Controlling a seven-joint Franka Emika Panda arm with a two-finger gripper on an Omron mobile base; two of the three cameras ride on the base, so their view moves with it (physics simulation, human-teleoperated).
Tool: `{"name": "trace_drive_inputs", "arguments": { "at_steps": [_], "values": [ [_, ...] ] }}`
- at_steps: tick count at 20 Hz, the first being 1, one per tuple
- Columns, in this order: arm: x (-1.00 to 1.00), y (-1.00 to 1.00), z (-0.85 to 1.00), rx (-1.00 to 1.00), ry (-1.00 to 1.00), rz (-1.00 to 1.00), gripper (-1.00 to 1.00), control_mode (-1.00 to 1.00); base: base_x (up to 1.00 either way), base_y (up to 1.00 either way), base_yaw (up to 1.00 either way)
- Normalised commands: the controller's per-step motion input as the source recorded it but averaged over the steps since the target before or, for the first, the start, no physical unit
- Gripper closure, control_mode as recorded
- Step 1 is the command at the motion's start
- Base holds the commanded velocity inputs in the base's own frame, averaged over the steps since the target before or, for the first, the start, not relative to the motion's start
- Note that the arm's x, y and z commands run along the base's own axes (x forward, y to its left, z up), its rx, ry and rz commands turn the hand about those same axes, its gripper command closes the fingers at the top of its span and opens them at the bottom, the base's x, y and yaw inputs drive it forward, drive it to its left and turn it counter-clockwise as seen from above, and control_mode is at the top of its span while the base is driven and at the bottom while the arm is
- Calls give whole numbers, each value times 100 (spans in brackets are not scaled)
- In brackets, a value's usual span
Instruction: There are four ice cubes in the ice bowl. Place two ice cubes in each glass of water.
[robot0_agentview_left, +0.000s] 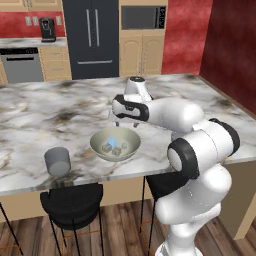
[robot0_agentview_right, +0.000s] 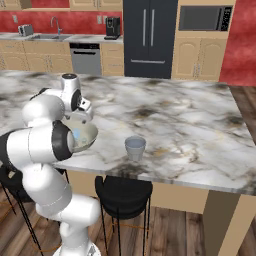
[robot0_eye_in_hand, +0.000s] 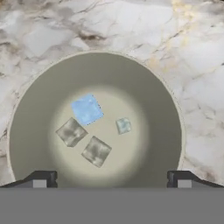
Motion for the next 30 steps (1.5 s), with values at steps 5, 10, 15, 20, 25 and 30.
{"name": "trace_drive_inputs", "arguments": {
  "at_steps": [5,10,15,20,25,30],
  "values": [
    [0,17,-52,-5,12,17,-100,-100,0,0,0],
    [-1,8,-35,-2,9,27,-100,-100,0,0,0],
    [12,0,-25,4,3,20,-100,-100,0,0,0],
    [24,2,-4,0,0,0,-100,-100,0,0,0],
    [61,14,-16,0,0,0,-100,-100,0,0,0],
    [25,25,-29,0,3,0,-100,-100,0,0,0]
  ]
}}
